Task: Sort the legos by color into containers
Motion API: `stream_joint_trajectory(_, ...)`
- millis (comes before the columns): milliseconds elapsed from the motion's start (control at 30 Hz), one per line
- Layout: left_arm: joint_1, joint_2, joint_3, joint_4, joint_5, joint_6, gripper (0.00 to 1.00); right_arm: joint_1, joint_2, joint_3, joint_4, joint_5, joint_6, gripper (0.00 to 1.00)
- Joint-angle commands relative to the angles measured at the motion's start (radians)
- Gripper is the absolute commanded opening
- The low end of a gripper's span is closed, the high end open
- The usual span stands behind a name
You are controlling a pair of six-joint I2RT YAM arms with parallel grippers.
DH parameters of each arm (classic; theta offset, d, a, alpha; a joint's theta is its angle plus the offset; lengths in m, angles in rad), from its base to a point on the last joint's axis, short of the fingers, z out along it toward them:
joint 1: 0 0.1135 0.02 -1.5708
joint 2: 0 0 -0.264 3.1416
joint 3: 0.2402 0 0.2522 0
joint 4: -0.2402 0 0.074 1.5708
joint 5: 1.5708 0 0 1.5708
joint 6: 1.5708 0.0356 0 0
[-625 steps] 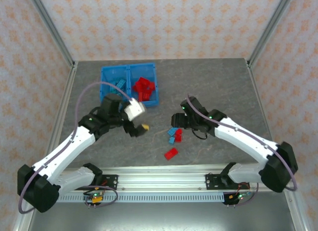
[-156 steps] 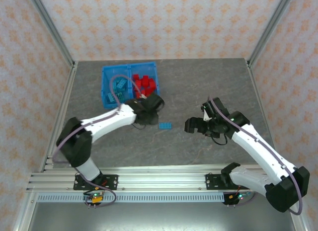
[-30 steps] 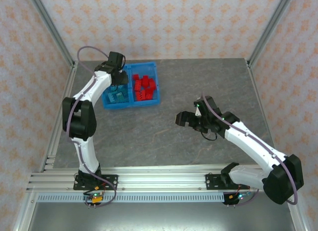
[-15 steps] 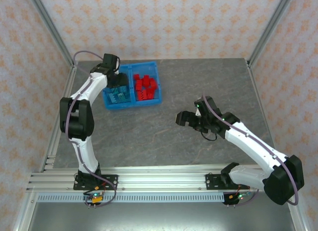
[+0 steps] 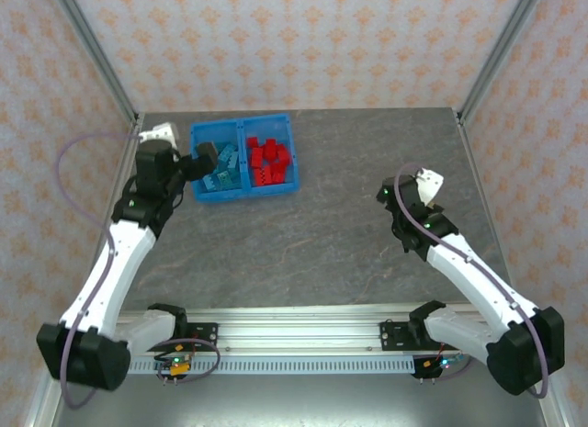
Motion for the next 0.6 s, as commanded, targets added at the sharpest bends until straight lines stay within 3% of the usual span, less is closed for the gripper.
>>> stream_joint_trajectory(0, 0.000, -0.072, -0.134, 0.111, -0.188, 0.052, 1.00, -0.061, 0.068, -0.037, 0.195, 0.304, -0.108, 0.99)
stream_joint_trajectory(100, 0.000, -0.113, -0.262, 0.186, -0.296, 0.112, 1.00, -0.129, 0.160, -0.068, 0.339, 0.292, -0.199, 0.99)
stream_joint_trajectory(300, 0.000, -0.082, -0.394, 0.310, -0.417, 0.173, 1.00, -0.251, 0.399, -0.142, 0.711, 0.083, -0.362, 0.99)
stream_joint_trajectory(333, 0.000, -0.069, -0.409, 0.335, -0.425, 0.189, 1.00, -0.255, 0.433, -0.167, 0.823, 0.033, -0.413, 0.99)
stream_joint_trajectory(400, -0.001, -0.044, -0.434, 0.378, -0.429, 0.217, 1.00, -0.261, 0.459, -0.169, 0.879, -0.082, -0.480, 0.99)
stream_joint_trajectory(467, 0.001, -0.020, -0.465, 0.437, -0.418, 0.228, 1.00, -0.257, 0.486, -0.203, 0.978, -0.118, -0.515, 0.99)
stream_joint_trajectory(500, -0.001, -0.010, -0.475, 0.458, -0.404, 0.232, 1.00, -0.262, 0.457, -0.227, 0.978, -0.181, -0.517, 0.99)
stream_joint_trajectory(567, 0.000, 0.001, -0.502, 0.516, -0.355, 0.249, 1.00, -0.326, 0.440, -0.340, 1.143, -0.355, -0.500, 0.99)
